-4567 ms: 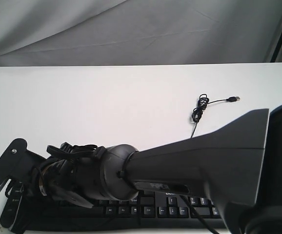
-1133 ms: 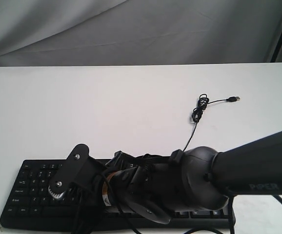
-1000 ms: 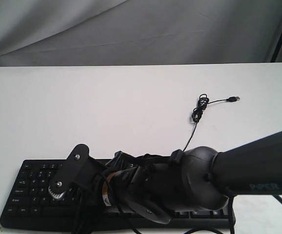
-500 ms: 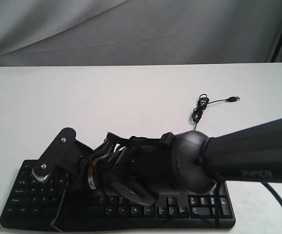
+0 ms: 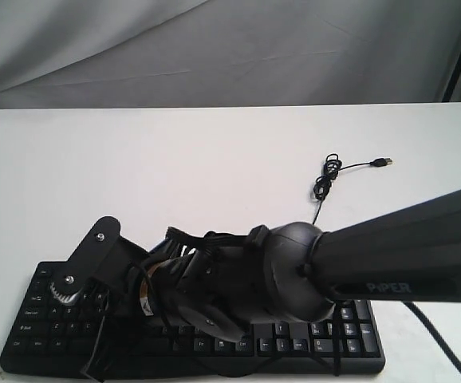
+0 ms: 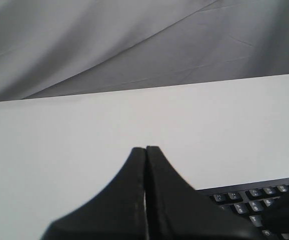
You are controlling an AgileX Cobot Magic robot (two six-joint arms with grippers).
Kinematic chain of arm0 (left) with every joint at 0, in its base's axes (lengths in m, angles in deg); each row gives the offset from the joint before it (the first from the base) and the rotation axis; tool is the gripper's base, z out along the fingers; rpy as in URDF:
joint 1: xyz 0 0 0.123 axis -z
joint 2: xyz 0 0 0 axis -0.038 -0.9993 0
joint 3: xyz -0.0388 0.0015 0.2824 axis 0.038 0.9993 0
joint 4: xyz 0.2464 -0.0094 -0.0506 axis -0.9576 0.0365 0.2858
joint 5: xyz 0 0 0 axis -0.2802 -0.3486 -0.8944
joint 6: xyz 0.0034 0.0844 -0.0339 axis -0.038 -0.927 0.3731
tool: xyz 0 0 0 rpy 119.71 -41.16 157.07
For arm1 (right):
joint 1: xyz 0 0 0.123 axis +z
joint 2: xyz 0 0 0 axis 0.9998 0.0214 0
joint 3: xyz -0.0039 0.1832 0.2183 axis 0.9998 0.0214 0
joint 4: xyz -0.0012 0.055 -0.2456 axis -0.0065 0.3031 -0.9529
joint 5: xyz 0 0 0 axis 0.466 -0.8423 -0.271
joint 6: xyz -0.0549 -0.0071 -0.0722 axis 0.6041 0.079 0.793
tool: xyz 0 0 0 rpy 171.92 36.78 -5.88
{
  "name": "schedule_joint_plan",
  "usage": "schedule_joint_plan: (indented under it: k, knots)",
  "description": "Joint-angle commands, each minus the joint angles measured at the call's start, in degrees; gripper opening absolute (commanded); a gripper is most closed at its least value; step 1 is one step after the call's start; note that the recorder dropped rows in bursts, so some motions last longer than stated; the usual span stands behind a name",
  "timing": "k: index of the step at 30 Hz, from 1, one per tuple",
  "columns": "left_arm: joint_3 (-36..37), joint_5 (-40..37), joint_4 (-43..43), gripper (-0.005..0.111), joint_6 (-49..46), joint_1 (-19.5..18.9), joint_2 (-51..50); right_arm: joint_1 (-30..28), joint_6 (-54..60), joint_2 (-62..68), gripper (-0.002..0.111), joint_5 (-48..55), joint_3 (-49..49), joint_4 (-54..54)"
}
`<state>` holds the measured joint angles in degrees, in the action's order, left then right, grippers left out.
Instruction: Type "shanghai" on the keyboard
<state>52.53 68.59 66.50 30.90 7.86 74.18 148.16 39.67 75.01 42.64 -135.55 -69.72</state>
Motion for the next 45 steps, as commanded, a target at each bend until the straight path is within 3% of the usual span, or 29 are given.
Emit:
schedule_joint_plan:
  k: [1,25,32,45]
  knots:
    - [0.2,0.2,0.0,0.000,0.2,0.2,0.2,-0.1,0.1,0.5,0.000,-1.5,-0.4,-0.2]
    - [0.2,0.2,0.0,0.000,0.2,0.2,0.2,-0.1,0.4,-1.3,0.000,0.3,0.3,0.3]
    - [0.2,0.2,0.0,0.000,0.2,0.2,0.2,-1.2,0.4,-2.5,0.000,-3.0,5.4,1.0]
    - [0.2,0.2,0.0,0.000,0.2,0.2,0.2,-1.5,0.4,-2.4,0.000,-4.5,5.4,1.0]
